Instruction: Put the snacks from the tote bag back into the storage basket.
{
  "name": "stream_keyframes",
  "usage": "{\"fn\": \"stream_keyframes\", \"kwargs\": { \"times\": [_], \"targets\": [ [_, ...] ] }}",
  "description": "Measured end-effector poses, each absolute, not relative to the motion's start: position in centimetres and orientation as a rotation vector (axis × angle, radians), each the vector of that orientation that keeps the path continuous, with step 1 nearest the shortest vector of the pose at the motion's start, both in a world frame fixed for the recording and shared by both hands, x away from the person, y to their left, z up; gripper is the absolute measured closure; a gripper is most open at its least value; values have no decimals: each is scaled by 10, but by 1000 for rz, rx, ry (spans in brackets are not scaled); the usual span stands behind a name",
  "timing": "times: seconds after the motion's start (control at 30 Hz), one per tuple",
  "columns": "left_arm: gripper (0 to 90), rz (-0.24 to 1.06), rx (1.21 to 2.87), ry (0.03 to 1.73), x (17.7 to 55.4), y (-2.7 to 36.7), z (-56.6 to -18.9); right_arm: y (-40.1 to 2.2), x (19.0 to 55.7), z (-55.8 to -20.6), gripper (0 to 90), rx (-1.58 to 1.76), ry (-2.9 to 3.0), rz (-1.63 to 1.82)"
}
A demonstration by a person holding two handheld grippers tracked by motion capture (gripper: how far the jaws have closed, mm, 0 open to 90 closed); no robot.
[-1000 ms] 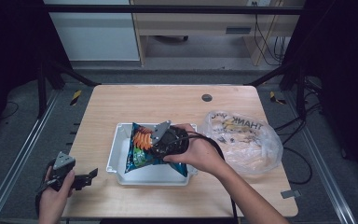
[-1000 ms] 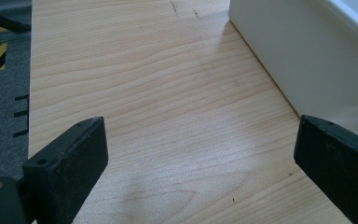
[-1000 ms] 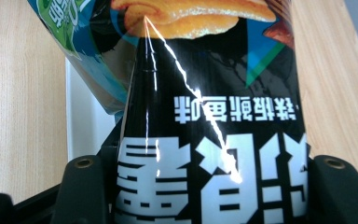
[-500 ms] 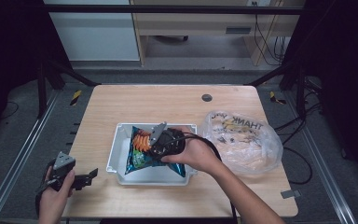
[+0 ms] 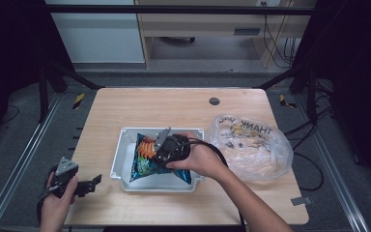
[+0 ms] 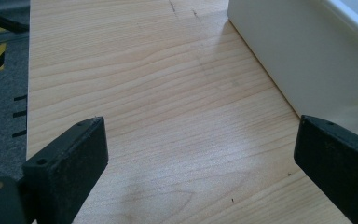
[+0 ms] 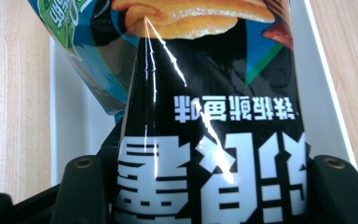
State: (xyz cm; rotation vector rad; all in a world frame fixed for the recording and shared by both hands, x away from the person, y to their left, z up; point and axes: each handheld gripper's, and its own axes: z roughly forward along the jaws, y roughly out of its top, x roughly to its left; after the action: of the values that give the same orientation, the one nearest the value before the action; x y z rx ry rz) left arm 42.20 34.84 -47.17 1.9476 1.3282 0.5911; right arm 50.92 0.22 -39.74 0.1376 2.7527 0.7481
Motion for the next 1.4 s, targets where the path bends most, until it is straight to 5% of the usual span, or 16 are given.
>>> {"fn": "stream_keyframes", "kwargs": {
  "times": [1.4],
  "targets": [
    [26,588,1946,1326,422,347,-472,7,523,-417,394,158,2801,688]
  ]
}}
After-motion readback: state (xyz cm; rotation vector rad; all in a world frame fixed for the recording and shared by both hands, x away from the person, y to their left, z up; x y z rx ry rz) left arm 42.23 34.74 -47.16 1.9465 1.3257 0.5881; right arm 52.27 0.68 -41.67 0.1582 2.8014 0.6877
